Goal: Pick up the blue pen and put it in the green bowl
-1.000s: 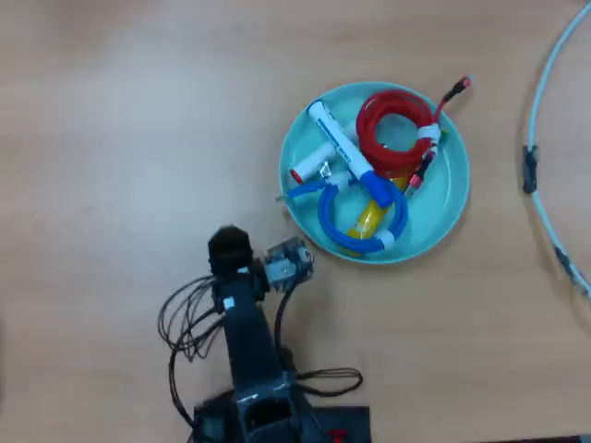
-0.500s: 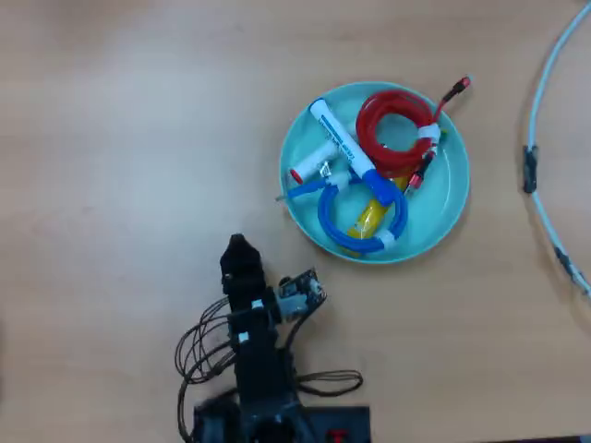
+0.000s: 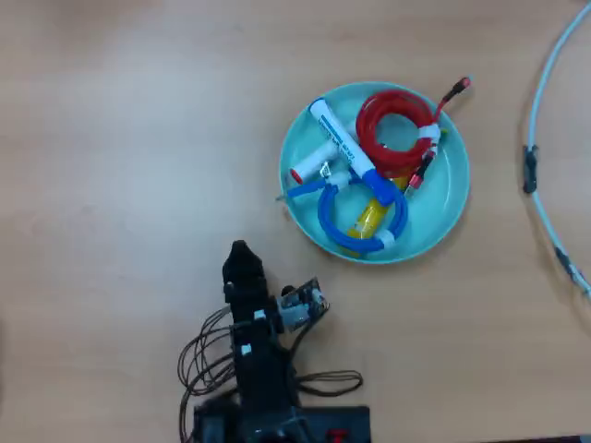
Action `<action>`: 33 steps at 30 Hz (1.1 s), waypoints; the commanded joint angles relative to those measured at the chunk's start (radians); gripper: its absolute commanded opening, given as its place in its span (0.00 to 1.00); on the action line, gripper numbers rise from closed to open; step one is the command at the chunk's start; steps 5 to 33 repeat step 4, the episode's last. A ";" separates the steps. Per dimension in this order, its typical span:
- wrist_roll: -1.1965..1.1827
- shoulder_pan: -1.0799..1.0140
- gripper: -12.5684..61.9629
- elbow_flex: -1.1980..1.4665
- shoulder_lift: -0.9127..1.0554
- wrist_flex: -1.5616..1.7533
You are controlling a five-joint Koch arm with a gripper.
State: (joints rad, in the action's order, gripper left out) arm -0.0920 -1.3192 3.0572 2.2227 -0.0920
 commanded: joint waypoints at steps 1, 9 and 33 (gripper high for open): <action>-0.012 0.000 0.47 0.046 -0.002 -0.035; -0.012 0.000 0.47 0.046 -0.002 -0.035; -0.012 0.000 0.47 0.046 -0.002 -0.035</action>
